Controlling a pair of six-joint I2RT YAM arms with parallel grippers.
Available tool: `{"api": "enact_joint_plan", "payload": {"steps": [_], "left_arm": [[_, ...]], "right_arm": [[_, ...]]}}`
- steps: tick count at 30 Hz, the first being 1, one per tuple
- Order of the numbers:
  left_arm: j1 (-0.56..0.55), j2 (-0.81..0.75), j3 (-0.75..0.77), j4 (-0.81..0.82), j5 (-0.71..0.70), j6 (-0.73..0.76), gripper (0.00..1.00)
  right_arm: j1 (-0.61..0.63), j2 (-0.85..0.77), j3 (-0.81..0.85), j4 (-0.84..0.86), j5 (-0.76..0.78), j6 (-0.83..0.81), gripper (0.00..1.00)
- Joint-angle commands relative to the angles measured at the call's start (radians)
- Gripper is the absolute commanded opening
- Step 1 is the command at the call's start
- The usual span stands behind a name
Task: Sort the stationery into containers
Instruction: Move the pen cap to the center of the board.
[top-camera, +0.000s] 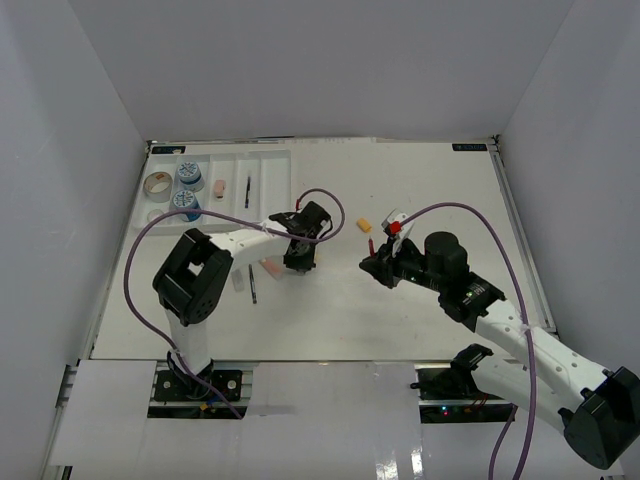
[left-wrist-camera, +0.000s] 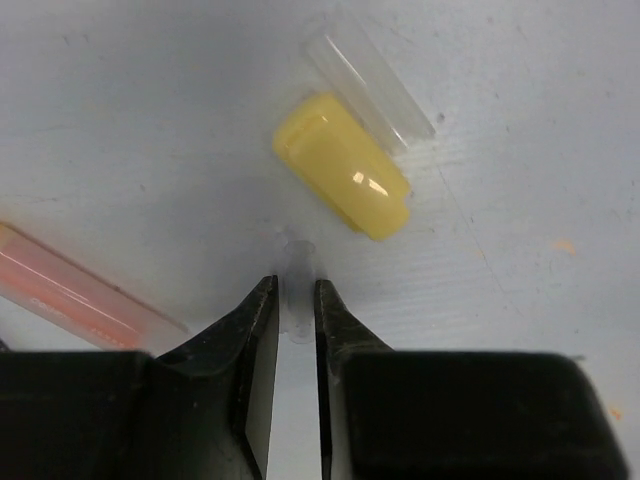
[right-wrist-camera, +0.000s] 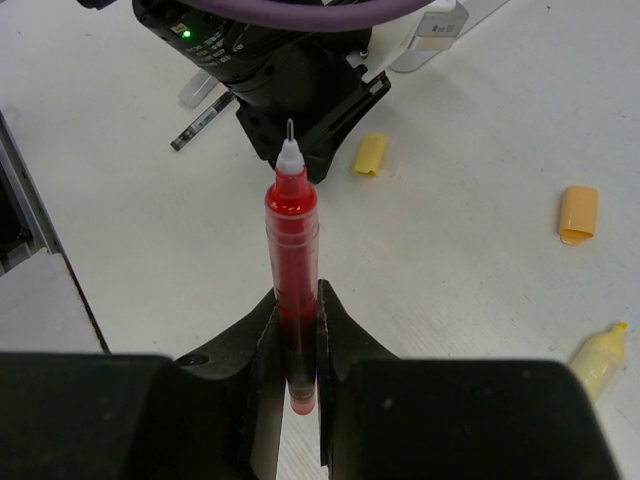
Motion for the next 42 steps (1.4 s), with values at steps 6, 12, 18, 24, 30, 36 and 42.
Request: {"api": "enact_joint_plan", "payload": {"steps": [6, 12, 18, 24, 30, 36, 42], "left_arm": [[-0.069, -0.104, -0.106, 0.027, 0.112, 0.187, 0.25], [-0.100, -0.185, -0.161, 0.029, 0.082, 0.183, 0.42], [-0.100, -0.251, -0.192, 0.027, 0.034, 0.117, 0.53], [-0.100, -0.273, -0.221, 0.027, 0.019, 0.083, 0.52], [-0.100, -0.265, -0.230, 0.039, 0.045, 0.060, 0.51], [-0.100, -0.250, -0.226, 0.059, 0.049, 0.064, 0.51], [-0.099, -0.199, -0.186, 0.058, 0.043, 0.078, 0.51]], "right_arm": [[-0.004, -0.003, -0.010, 0.020, -0.003, -0.004, 0.08], [-0.004, -0.004, -0.011, 0.018, -0.007, 0.002, 0.08], [-0.004, -0.004, -0.008, 0.018, -0.017, 0.006, 0.08], [-0.002, -0.001, -0.008, 0.020, -0.024, 0.011, 0.08], [-0.002, 0.005, -0.007, 0.020, -0.029, 0.016, 0.08], [-0.002, 0.017, -0.008, 0.023, -0.035, 0.016, 0.08], [-0.004, 0.019, -0.008, 0.020, -0.032, 0.016, 0.08]]}}
